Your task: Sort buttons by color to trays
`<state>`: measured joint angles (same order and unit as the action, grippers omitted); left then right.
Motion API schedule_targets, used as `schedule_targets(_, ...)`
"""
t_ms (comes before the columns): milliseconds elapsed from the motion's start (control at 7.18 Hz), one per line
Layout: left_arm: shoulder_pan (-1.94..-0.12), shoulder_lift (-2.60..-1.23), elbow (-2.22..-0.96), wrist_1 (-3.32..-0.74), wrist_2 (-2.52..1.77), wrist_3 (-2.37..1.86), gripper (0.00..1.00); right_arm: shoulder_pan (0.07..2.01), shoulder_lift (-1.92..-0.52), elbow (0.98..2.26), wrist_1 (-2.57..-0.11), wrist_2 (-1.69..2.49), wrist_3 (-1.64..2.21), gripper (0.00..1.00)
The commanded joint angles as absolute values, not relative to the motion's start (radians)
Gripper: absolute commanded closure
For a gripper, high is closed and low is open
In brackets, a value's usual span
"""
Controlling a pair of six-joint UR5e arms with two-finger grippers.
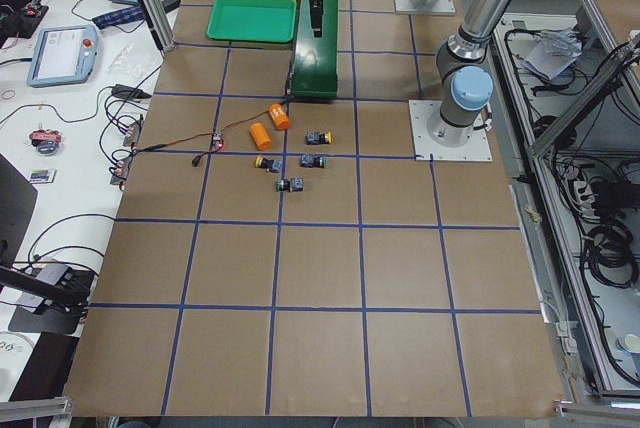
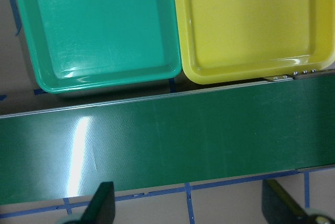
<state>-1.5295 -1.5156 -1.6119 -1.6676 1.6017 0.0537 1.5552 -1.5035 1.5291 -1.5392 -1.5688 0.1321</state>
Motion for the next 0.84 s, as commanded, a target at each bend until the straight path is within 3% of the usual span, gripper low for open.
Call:
schedule_targets(0, -1.529, -1.513, -1.612, -1.669, 1.6, 0.051, 0.0, 1.542, -1.494, 1.52, -1.56, -1.546, 0.146, 0.0)
schedule_targets(418, -1.514, -1.54, -1.614, -1.611, 1.592, 0.051, 0.0, 1.464, -1.5, 1.517, -1.632, -1.539, 0.146, 0.0)
schedule_targets(697, -1.523, -1.475, -1.623, -1.649, 1.536, 0.055, 0.0, 1.46, -1.503, 1.54, -1.717, -1.537, 0.146, 0.0)
